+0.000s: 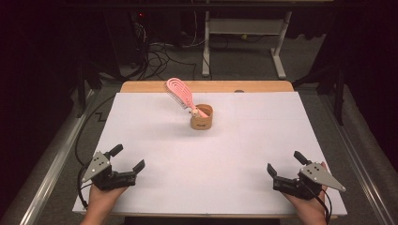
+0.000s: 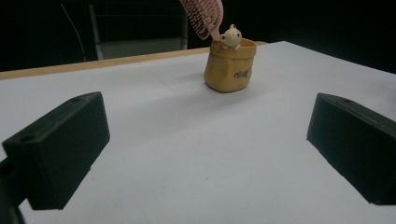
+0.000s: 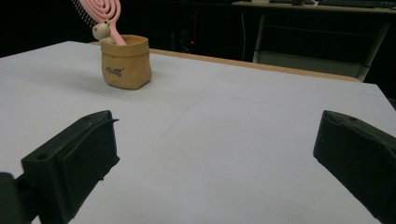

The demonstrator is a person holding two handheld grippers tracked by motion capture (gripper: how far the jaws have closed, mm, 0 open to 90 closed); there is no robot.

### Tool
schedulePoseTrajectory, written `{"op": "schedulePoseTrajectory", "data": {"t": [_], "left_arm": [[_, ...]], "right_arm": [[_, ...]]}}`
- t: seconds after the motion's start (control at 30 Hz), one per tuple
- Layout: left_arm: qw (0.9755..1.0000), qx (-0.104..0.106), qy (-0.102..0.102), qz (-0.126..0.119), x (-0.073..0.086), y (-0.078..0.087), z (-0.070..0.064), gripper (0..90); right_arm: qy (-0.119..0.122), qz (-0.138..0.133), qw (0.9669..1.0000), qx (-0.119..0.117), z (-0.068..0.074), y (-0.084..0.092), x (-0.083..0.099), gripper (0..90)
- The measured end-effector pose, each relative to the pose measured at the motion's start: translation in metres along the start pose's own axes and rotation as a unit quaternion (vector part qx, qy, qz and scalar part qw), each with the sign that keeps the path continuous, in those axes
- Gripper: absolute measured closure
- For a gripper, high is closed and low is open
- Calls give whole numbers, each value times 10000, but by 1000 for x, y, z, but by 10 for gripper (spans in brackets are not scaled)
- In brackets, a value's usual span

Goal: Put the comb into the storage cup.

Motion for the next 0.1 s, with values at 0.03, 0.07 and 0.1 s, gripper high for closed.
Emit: {"op": "schedulePoseTrajectory", "data": {"t": [0.03,0.07,0.1], "left_arm": [[10000,-8,-11,-24,-1,0,0,1],[10000,-11,-26,-37,-2,1,-1,1],[10000,-11,-38,-44,-3,1,-1,1]], "right_arm": [[1,-11,10000,4,0,0,-1,4],[6,-30,10000,4,0,1,-1,4],[3,-39,10000,-3,0,2,-2,4]]}}
Point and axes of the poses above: each handheld gripper's, and its own axes: y roughly backward along the jaws, x roughly out of its underside, z roughly to its left, the point moved 8 cm from there along -y, roughly forward along the jaws, and after that the axes turned 1 degree about y, right-handed, at the moved point
